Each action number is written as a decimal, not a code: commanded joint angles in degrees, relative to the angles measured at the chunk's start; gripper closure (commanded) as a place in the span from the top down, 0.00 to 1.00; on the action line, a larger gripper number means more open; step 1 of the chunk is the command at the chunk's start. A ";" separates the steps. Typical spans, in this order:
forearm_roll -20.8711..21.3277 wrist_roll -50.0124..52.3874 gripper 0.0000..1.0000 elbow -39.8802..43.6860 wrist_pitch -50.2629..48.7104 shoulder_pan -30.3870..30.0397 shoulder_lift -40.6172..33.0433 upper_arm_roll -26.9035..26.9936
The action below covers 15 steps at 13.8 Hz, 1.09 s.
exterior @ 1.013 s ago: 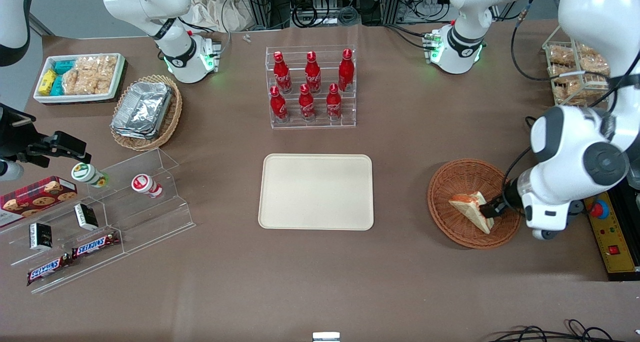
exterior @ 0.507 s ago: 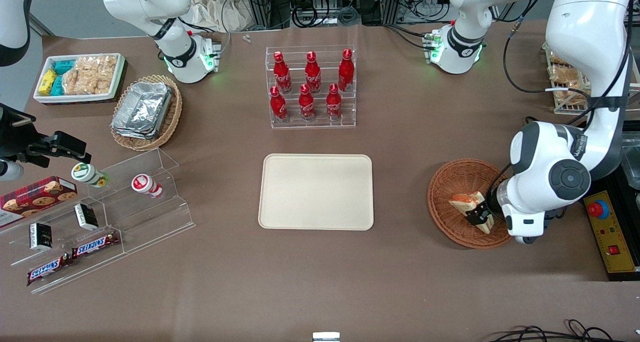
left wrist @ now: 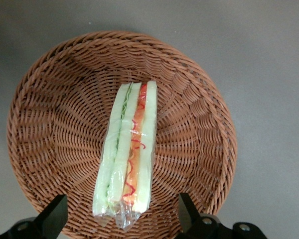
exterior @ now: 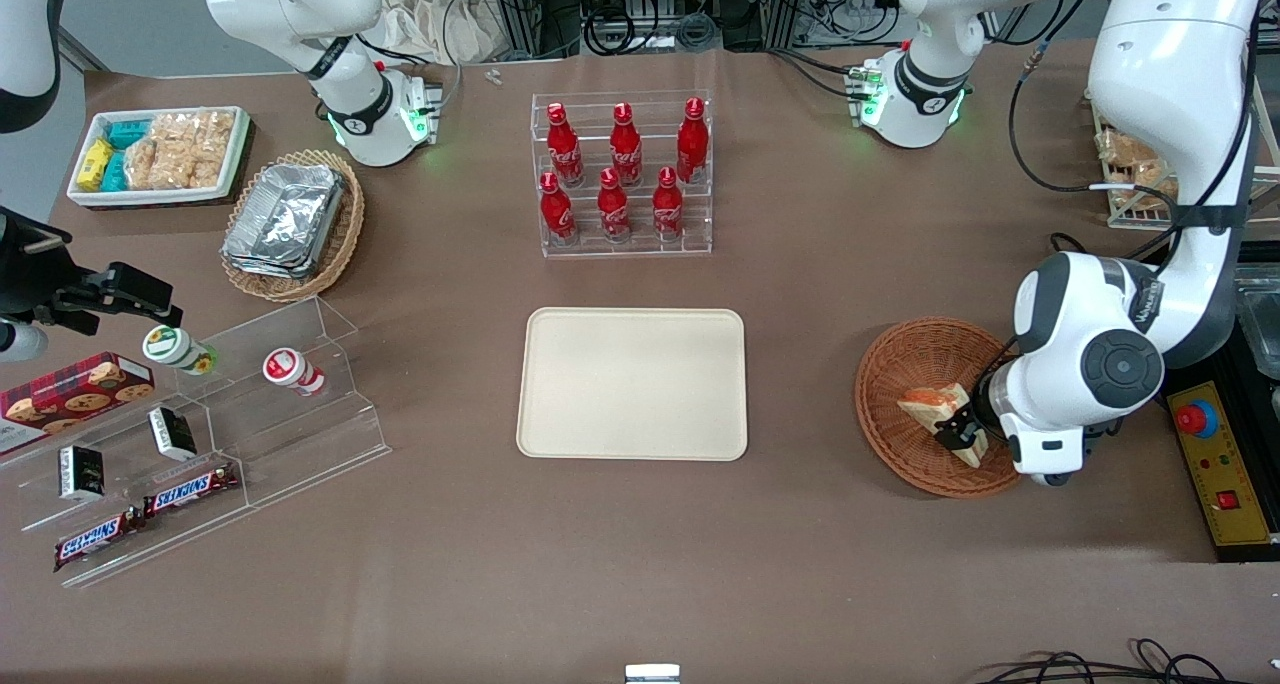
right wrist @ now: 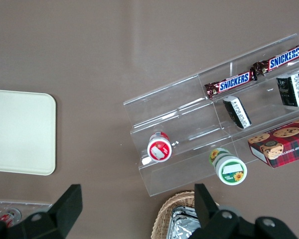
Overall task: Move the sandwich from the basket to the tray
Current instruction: 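Lower the left gripper and close it on the wrapped sandwich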
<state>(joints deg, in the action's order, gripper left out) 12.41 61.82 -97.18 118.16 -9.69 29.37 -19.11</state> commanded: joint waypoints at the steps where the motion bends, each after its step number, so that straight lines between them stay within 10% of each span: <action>1: 1.57 2.51 1.00 -0.12 1.55 -0.06 1.03 -0.23; 15: 3.24 2.51 1.00 -1.88 2.95 -0.33 3.32 -0.23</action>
<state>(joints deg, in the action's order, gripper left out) 14.17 62.53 -98.48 119.43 -9.78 32.25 -19.08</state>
